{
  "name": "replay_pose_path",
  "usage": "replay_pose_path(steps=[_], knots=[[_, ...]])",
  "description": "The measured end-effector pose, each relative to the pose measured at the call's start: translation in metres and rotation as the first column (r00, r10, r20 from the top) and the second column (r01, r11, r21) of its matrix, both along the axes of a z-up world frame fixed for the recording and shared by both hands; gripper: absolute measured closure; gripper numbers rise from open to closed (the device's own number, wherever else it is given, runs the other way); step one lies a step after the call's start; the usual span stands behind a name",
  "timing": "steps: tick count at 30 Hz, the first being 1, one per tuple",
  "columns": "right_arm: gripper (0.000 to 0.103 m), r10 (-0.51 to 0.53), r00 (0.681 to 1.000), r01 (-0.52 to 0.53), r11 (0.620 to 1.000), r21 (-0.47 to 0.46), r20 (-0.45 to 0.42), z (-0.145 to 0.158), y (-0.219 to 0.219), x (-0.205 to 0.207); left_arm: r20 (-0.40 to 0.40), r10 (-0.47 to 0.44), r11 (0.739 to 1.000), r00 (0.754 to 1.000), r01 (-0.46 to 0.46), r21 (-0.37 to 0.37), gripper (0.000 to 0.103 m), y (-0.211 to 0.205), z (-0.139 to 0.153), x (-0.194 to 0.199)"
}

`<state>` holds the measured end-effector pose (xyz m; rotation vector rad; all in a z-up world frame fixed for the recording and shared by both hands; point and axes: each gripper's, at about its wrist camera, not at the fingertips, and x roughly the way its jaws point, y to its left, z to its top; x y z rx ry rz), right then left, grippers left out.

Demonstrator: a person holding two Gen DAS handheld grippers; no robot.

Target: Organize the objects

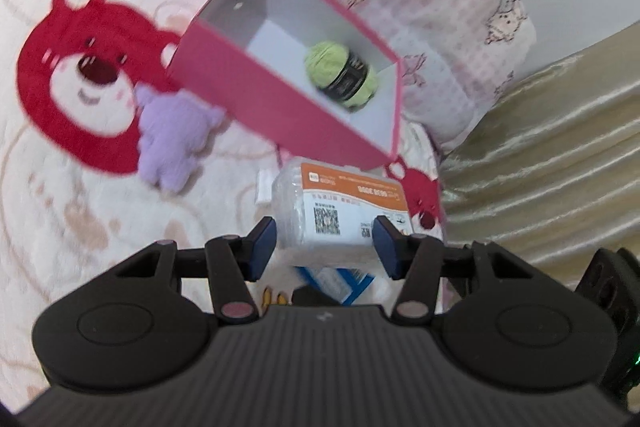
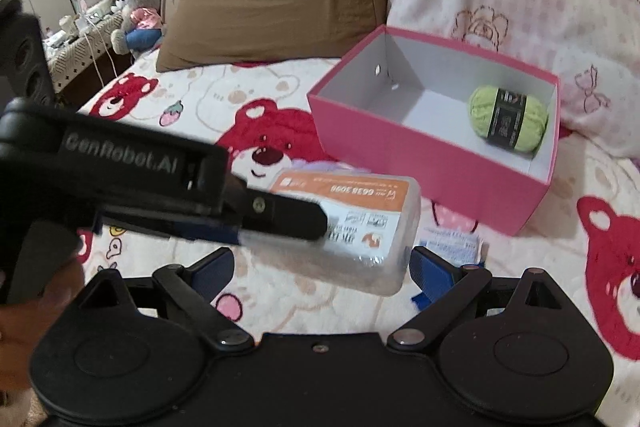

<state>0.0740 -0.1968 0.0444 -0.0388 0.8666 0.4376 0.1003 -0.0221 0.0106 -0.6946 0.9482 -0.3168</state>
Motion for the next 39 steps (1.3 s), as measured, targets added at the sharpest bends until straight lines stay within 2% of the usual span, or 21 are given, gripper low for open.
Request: replay_pose_path(steps=[2, 6, 7, 8, 9, 10, 11, 12, 13, 14, 16, 19, 22, 26, 30, 35, 39], knots=[[0.007, -0.001, 1.000, 0.001, 1.000, -0.002, 0.016, 0.007, -0.003, 0.005, 0.023, -0.005, 1.000, 1.000, 0.005, 0.014, 0.052, -0.002, 0.010, 0.009], [0.021, -0.028, 0.999, 0.027, 1.000, 0.009, 0.028, 0.019, -0.015, 0.019, 0.071, -0.020, 0.999, 0.997, 0.016, 0.047, 0.053, -0.007, 0.027, 0.030], [0.024, -0.037, 0.999, 0.036, 0.999, 0.013, 0.039, 0.022, -0.019, 0.023, 0.076, -0.034, 0.999, 0.997, 0.032, 0.028, 0.055, -0.009, 0.030, 0.035], [0.028, -0.044, 0.998, 0.044, 0.999, 0.011, 0.050, 0.025, -0.021, 0.026, 0.075, -0.071, 0.997, 0.995, 0.074, -0.030, 0.055, -0.011, 0.030, 0.043], [0.043, -0.036, 0.998, 0.034, 0.999, 0.024, 0.057, 0.028, -0.023, 0.029, 0.057, -0.111, 0.988, 0.992, 0.116, -0.099, 0.055, -0.015, 0.028, 0.052], [0.046, -0.016, 0.999, 0.013, 0.998, 0.058, 0.048, 0.030, -0.025, 0.034, 0.046, -0.136, 0.981, 0.990, 0.141, -0.137, 0.055, -0.020, 0.027, 0.060], [0.046, -0.001, 0.999, -0.002, 0.996, 0.084, 0.037, 0.032, -0.025, 0.038, 0.058, -0.146, 0.981, 0.988, 0.152, -0.123, 0.056, -0.026, 0.029, 0.066], [0.050, 0.013, 0.999, -0.016, 0.997, 0.082, 0.039, 0.034, -0.022, 0.041, 0.058, -0.144, 0.986, 0.988, 0.148, -0.073, 0.058, -0.031, 0.031, 0.071], [0.051, 0.016, 0.998, -0.018, 0.999, 0.028, 0.065, 0.034, -0.015, 0.043, 0.050, -0.128, 0.991, 0.991, 0.130, -0.035, 0.060, -0.033, 0.032, 0.076], [0.051, 0.023, 0.996, -0.023, 1.000, -0.001, 0.090, 0.033, -0.011, 0.044, 0.055, -0.123, 0.991, 0.991, 0.126, -0.044, 0.060, -0.031, 0.031, 0.080], [0.051, 0.034, 0.997, -0.035, 0.999, 0.005, 0.074, 0.027, -0.012, 0.052, 0.043, -0.136, 0.989, 0.990, 0.138, -0.059, 0.060, -0.026, 0.027, 0.086], [0.049, 0.010, 0.999, -0.010, 1.000, 0.003, 0.050, 0.005, -0.024, 0.058, 0.034, -0.125, 0.992, 0.992, 0.124, 0.015, 0.060, -0.017, 0.017, 0.084], [0.046, -0.022, 0.999, 0.022, 0.999, 0.031, -0.023, -0.025, -0.042, 0.059, -0.033, -0.122, 0.992, 0.992, 0.123, 0.034, 0.060, -0.006, -0.011, 0.080], [0.038, -0.029, 0.989, 0.038, 0.997, 0.061, -0.144, -0.066, -0.056, 0.048, -0.157, -0.122, 0.988, 0.980, 0.135, 0.072, 0.060, 0.001, -0.059, 0.067], [0.036, -0.030, 0.976, 0.046, 0.996, 0.072, -0.217, -0.091, -0.056, 0.032, -0.224, -0.119, 0.986, 0.967, 0.141, 0.083, 0.060, -0.002, -0.096, 0.051], [0.033, -0.025, 0.974, 0.042, 0.997, 0.068, -0.223, -0.108, -0.042, 0.011, -0.246, -0.128, 0.985, 0.961, 0.152, 0.079, 0.060, -0.009, -0.119, 0.034], [0.030, -0.021, 0.978, 0.034, 0.998, 0.059, -0.207, -0.117, -0.030, 0.003, -0.230, -0.122, 0.977, 0.965, 0.158, 0.144, 0.058, -0.015, -0.125, 0.023]])
